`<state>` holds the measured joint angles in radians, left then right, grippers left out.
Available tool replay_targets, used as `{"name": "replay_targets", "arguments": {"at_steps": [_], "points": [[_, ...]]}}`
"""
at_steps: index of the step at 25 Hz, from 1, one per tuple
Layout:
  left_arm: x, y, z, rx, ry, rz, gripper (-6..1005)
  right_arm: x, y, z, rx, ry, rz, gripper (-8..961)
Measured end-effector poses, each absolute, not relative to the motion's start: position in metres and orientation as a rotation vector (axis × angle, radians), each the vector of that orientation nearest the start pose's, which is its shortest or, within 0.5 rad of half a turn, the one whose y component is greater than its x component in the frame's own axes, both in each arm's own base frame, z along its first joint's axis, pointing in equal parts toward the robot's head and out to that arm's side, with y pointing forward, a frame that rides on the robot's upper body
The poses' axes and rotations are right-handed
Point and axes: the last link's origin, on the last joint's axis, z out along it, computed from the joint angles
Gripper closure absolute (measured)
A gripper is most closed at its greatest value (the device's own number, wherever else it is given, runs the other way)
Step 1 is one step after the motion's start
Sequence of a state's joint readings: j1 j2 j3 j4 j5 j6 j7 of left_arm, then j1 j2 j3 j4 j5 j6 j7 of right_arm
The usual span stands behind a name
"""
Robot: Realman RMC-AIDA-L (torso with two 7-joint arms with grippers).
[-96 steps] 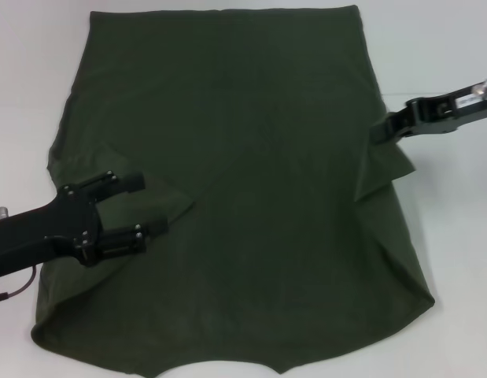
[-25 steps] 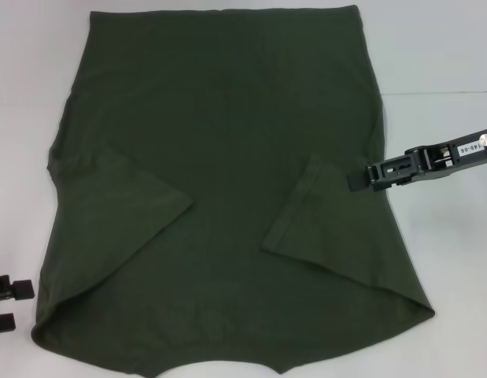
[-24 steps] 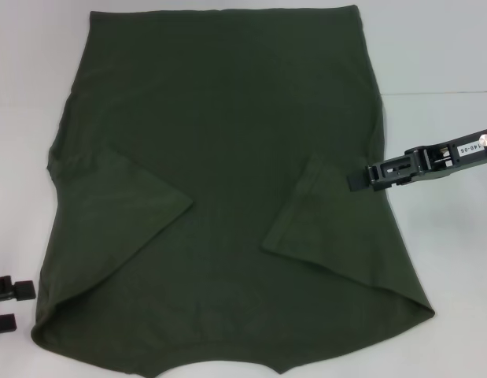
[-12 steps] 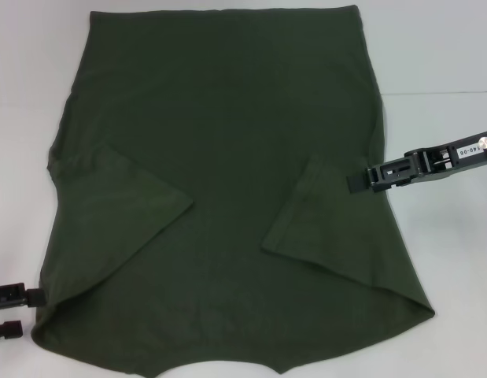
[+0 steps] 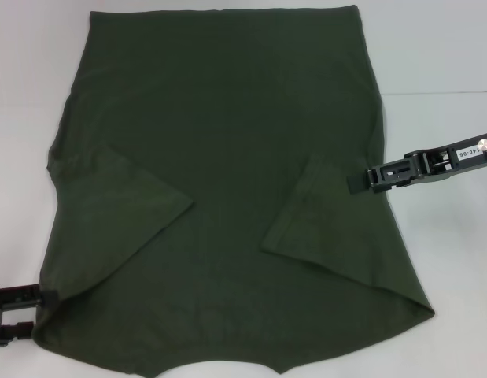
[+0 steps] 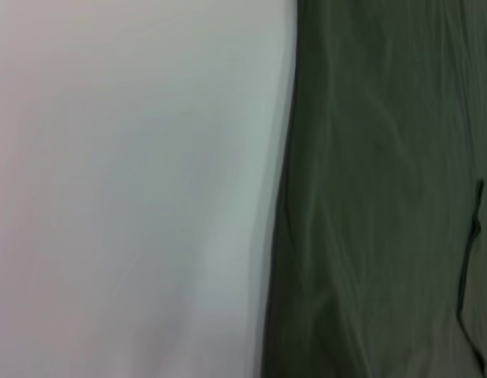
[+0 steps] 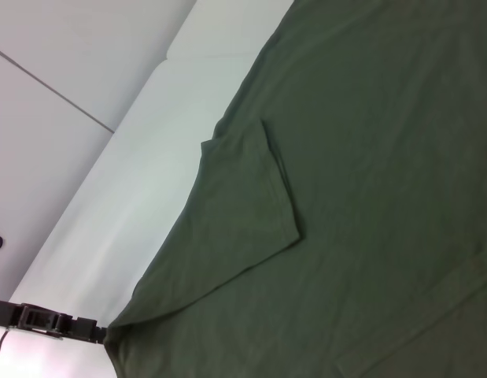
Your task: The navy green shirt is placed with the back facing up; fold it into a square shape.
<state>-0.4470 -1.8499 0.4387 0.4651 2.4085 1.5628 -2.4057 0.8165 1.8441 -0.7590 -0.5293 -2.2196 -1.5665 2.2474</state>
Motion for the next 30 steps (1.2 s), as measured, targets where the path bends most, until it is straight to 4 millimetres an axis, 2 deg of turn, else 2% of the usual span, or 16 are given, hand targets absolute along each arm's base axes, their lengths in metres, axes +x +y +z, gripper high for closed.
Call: {"name": "replay_targets", "arguments": {"at_steps": [12,20,30], "points": [[-0.375,0.284,0.056,2.085,2.507,0.460,115,0.232,0.399,0.058,-2.606,1.532,0.321,35],[-0.380,0.286,0.069,2.090,2.555,0.438,116,0.233,0.401,0.058,-2.593,1.526,0.324,36],[-0.370,0.293,0.060,2.075,2.526,0.429,116,0.231,0.403,0.060,-2.593,1.519,0.325,36]]}}
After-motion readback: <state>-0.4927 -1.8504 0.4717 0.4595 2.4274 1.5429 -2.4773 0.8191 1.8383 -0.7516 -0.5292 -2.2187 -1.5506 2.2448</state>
